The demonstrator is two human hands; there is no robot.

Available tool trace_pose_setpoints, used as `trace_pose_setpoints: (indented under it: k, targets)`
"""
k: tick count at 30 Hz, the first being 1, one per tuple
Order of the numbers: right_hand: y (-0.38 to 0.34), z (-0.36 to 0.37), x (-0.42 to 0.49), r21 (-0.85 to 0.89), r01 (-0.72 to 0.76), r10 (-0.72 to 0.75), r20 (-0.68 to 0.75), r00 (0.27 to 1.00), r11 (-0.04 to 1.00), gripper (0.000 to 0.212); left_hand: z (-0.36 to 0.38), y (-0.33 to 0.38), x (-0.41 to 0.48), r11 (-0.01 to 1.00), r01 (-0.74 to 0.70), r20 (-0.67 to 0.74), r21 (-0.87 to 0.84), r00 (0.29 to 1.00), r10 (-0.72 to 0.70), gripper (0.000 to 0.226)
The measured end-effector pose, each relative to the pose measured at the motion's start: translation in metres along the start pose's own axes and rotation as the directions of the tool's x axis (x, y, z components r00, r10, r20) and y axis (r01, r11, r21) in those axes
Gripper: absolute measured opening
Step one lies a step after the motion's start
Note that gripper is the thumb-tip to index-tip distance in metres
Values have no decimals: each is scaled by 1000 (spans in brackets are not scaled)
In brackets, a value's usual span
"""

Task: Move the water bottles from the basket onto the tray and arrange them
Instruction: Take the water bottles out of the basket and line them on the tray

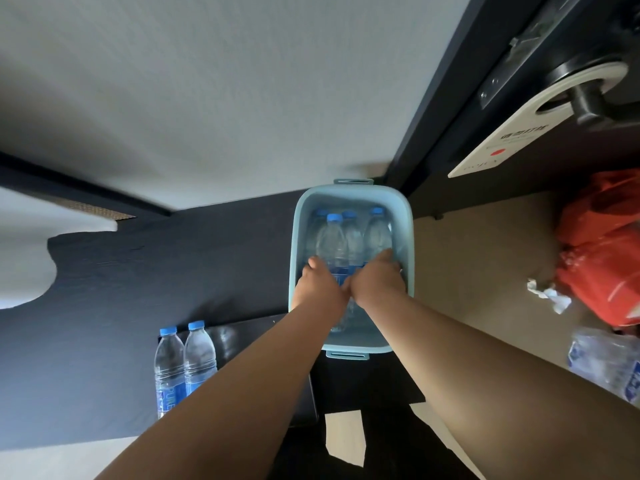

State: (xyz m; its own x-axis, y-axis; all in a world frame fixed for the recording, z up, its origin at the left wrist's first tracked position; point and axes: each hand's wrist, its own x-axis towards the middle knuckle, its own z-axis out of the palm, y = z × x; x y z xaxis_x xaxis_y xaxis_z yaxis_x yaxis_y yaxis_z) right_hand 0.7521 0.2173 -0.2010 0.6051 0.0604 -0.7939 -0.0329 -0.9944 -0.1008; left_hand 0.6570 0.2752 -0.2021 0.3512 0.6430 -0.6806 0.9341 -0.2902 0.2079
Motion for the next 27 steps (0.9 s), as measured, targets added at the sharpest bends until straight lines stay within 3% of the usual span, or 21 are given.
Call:
trace_pose_setpoints:
  k: [4, 8, 15, 22, 27]
  targets:
    - [1, 3, 6, 62, -2, 3, -13, 1000, 998, 120, 2, -2, -1, 1000, -15, -18, 7, 1000, 15, 92]
    - [9, 12, 11, 171, 45, -26, -117, 993, 984, 89, 3, -2, -2, 1000, -14, -38, 7, 999, 15, 86]
    - [17, 18, 17, 342, 84, -46, -117, 992, 936, 80, -1, 0, -3, 998, 30, -31, -55, 999, -32, 80]
    - [18, 15, 16, 224, 136, -99, -169, 981, 965, 64, 0, -2, -1, 996, 32, -33, -86, 999, -35, 76]
    - [18, 16, 7, 215, 145, -104, -193, 976, 966, 75, 5, 0, 0, 993, 44, -21, -105, 999, -47, 84]
